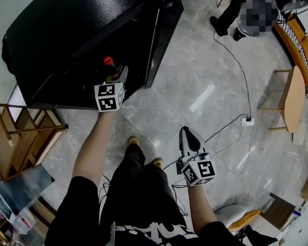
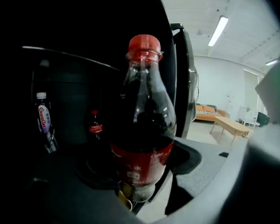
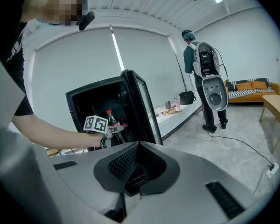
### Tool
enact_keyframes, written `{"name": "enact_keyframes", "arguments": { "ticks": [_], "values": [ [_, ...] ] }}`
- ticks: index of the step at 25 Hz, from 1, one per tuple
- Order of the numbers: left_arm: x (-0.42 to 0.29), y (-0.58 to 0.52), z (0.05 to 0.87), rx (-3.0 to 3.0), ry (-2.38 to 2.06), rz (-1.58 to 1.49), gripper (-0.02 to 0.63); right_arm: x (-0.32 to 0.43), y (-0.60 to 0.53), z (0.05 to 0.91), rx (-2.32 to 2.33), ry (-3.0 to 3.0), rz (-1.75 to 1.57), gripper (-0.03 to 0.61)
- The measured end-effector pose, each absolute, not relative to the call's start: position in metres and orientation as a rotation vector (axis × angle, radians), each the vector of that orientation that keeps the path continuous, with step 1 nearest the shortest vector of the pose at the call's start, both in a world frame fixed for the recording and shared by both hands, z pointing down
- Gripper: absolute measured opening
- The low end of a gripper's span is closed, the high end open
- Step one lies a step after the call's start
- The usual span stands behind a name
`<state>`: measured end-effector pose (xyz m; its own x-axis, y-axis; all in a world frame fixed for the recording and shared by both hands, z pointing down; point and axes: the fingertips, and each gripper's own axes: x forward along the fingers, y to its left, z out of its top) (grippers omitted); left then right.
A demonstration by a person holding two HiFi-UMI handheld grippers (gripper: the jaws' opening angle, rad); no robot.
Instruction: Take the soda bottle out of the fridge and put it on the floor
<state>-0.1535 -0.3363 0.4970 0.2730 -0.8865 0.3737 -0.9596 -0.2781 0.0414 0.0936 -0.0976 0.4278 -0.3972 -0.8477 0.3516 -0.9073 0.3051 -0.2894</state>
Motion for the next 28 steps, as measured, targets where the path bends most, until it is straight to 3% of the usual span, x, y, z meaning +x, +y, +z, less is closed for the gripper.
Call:
{"name": "enact_keyframes", "arguments": {
  "ticks": [15,28],
  "values": [
    [-0.078,-0.263,0.534,2.379,-1.532,0.457,0.314,0.126,-0.065,0.468,1.661,-2.418,0.689,0.025],
    [-0.032,-0.248,0.685,2.495,-1.368,0.472,0.314,0.137,-0.073,0.65,1.624,-2.417,0.693,0.025]
  ]
}}
